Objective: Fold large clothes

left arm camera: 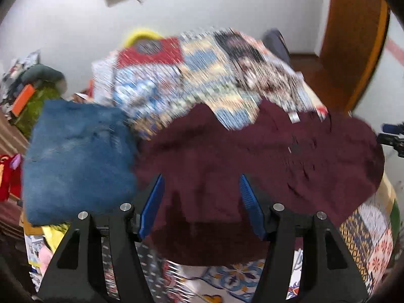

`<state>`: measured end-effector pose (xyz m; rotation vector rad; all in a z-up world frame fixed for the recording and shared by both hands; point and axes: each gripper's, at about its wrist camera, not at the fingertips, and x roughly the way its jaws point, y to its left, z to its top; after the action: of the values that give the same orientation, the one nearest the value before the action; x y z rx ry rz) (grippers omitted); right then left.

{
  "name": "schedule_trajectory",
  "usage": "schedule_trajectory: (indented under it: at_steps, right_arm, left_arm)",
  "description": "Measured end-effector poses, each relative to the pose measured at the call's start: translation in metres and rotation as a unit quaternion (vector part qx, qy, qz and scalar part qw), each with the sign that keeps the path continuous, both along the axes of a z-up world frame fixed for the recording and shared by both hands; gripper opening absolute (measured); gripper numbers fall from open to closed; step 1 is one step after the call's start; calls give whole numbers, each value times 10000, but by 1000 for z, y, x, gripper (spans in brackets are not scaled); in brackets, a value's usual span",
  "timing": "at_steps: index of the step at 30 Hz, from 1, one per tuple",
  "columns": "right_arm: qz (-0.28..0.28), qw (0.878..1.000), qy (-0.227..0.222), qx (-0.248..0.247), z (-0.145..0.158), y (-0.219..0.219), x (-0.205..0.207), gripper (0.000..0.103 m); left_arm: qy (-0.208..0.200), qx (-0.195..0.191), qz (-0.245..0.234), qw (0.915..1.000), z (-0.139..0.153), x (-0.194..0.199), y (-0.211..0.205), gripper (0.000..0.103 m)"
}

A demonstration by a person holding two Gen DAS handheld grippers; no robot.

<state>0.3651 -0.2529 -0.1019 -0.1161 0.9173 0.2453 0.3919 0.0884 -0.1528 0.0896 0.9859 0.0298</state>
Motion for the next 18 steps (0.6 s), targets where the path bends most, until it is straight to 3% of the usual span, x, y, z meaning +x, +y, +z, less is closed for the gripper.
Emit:
schedule_trajectory:
  at_steps: [6, 9, 13, 18]
  right_arm:
    - [474, 9971, 570, 173, -55, 60, 9, 51]
    - [343, 9968, 724, -12, -90, 78, 13, 52]
    - [347, 9986, 390, -123, -101, 78, 5, 55]
    - [315, 9982, 516, -39, -92, 68, 2, 59]
  left_arm:
    - [614, 55, -94, 9981, -68, 17, -28, 62]
    - [556, 202, -44, 9982, -91, 16, -34, 65]
    - [160, 533, -223, 9982, -97, 0, -43, 66]
    - [23, 338, -202, 9992, -86, -24, -33, 66]
